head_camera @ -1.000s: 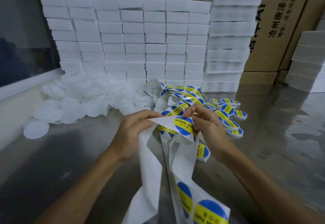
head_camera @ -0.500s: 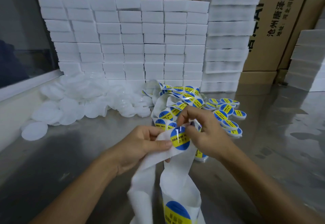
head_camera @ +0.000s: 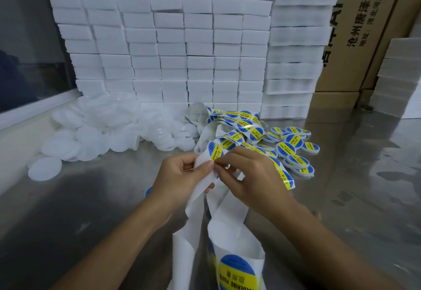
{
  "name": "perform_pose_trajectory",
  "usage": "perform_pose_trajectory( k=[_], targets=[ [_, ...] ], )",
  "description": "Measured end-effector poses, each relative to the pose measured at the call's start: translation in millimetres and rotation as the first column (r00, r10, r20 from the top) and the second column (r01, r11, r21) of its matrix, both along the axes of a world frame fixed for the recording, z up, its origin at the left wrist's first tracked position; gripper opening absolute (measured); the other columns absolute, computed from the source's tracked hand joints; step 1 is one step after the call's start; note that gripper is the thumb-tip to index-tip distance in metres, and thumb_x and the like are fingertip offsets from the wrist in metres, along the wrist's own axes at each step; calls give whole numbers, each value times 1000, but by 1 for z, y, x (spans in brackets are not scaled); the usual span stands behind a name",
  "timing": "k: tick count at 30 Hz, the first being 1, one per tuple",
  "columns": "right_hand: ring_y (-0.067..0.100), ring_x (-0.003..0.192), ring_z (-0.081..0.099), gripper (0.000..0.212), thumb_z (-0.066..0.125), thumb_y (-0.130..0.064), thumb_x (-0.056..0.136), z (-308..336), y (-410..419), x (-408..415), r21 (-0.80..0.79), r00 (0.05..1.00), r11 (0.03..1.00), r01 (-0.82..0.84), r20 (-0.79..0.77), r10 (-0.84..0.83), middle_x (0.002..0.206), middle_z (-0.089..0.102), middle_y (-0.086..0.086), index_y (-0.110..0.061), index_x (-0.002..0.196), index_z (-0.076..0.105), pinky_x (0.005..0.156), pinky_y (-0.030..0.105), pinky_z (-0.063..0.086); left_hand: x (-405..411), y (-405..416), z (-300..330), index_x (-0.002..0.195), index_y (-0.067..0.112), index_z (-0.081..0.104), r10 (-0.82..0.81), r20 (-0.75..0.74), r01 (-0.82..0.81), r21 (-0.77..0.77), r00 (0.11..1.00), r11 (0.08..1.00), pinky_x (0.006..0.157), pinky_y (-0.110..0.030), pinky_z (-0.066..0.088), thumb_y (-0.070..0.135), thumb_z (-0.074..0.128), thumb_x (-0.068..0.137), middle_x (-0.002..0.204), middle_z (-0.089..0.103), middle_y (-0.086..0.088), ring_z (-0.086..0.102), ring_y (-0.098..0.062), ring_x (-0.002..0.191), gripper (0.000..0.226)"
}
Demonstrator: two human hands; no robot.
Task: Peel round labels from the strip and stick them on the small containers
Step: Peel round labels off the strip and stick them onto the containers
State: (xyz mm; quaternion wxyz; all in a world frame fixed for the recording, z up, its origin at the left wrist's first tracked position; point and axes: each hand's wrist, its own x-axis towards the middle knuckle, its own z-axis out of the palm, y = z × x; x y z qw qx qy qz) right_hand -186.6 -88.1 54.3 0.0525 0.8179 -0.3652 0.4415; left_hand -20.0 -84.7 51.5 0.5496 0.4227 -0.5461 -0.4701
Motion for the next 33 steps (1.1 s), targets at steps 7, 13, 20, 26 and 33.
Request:
perform_pose_trajectory(
  k=[7, 13, 20, 26, 33],
  targets=[
    [26, 60, 58, 18, 63, -18, 89, -7, -1, 6, -91, 985, 990, 112, -120, -123, 70, 64, 5, -8, 80, 74, 53, 41, 48, -2, -1, -10, 83, 9, 73, 33, 167, -17, -93, 985, 995, 57, -27, 55, 5, 62, 91, 69, 70, -4, 66, -13, 61, 14],
    [22, 58, 57, 10, 67, -16, 81, -10, -2, 8, -43, 990, 989, 143, 17, -143, 67, 62, 1, -9, 73, 68, 54, 39, 49, -2, -2, -9, 86, 8, 73, 18, 174, 0, -102, 985, 995, 58, -30, 56, 2, 61, 91, 73, 71, -8, 65, -14, 63, 14],
    [2, 51, 51, 16, 63, -8, 81, -4, -13, -5, 448, 812, 893, -36, 534, -235, 56, 61, -7, -13, 67, 67, 54, 19, 45, 8, -8, -6, 81, 15, 69, 165, 171, -156, -64, 971, 986, 58, -25, 53, -3, 62, 87, 72, 73, -3, 65, -15, 60, 21],
    [8, 45, 40, 19, 59, -6, 85, 3, -20, -17, 573, 563, 785, -235, 739, -370, 49, 48, -4, -5, 66, 64, 56, 30, 41, 32, -17, -5, 75, 18, 52, 426, 732, -476, -157, 532, 865, 86, -43, 49, 28, 51, 83, 79, 63, -3, 58, -30, 82, 13],
    [6, 43, 42, 16, 61, -7, 86, 4, -18, -14, 567, 548, 781, -263, 754, -362, 50, 52, -7, -8, 72, 68, 52, 24, 42, 31, -14, 1, 69, 14, 53, 182, 689, -359, 121, 701, 926, 61, -32, 50, 24, 52, 79, 71, 61, -3, 59, -27, 70, 13]
  ],
)
